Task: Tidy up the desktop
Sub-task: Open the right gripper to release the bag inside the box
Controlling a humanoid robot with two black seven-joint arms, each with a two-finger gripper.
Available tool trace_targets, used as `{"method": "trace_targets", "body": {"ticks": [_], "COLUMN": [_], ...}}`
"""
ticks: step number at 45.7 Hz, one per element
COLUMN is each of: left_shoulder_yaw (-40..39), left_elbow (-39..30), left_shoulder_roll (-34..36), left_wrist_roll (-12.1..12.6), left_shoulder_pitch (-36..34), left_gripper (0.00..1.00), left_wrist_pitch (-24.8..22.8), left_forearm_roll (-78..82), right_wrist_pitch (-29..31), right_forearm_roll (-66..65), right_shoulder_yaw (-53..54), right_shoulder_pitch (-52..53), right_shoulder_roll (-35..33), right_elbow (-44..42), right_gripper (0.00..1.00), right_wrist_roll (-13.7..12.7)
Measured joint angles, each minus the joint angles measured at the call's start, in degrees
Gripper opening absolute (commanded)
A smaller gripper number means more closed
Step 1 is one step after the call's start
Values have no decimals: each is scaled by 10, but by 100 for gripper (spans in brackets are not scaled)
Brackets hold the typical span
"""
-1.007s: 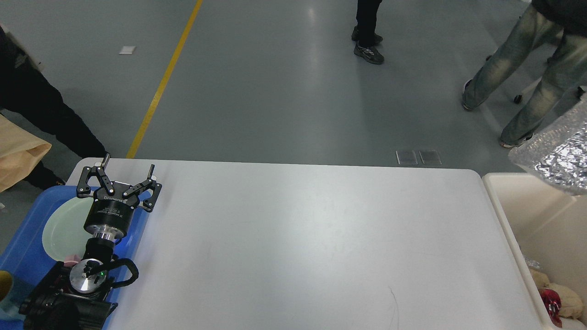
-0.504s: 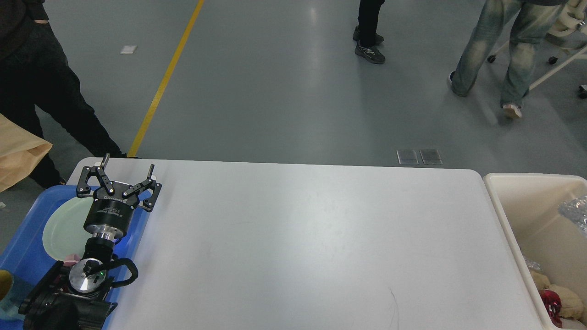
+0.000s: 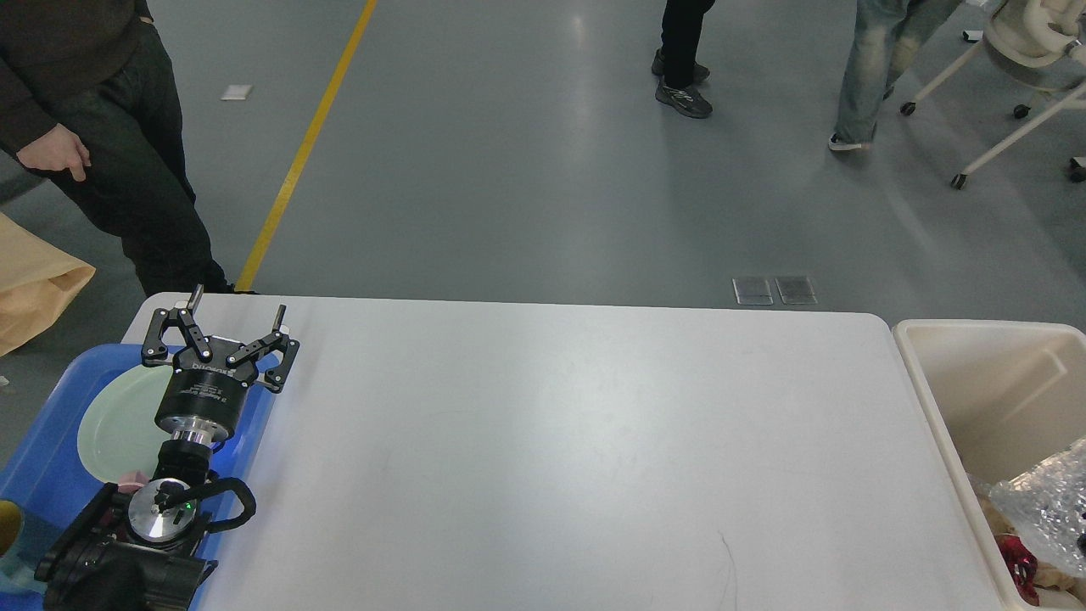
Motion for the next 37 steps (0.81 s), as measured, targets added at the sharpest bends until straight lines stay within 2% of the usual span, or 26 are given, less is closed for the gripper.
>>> {"method": "trace_targets", "body": {"ticks": [19, 20, 23, 24, 26, 32, 37], "left_shoulder_yaw": [0, 0, 0, 0, 0, 0, 0], "left_elbow": [0, 0, 0, 0, 0, 0, -1], "left_shoulder_roll": [0, 0, 0, 0, 0, 0, 0], "left_wrist_roll": [0, 0, 0, 0, 0, 0, 0], "left_shoulder_pitch": [0, 0, 0, 0, 0, 0, 0], "left_gripper": [96, 96, 96, 96, 96, 96, 96], "left_wrist_pitch": [1, 1, 1, 1, 1, 0, 0], "left_forearm_roll": [0, 0, 0, 0, 0, 0, 0], "right_wrist_pitch": [-16, -16, -17, -19, -26, -69, -79], "right_forearm_roll": [2, 2, 2, 2, 2, 2, 2], "right_shoulder_yaw": [4, 4, 4, 5, 5, 6, 7], "right_shoulder_pitch": [-24, -24, -21, -20, -16, -6, -3], "right_shoulder_roll": [42, 43, 49, 51, 54, 56, 56], "right_elbow": [-7, -7, -7, -7, -7, -6, 0], "right_gripper": [0, 11, 66, 81, 99, 100, 100], "right_wrist_roll": [-4, -4, -4, -4, -4, -3, -3]}}
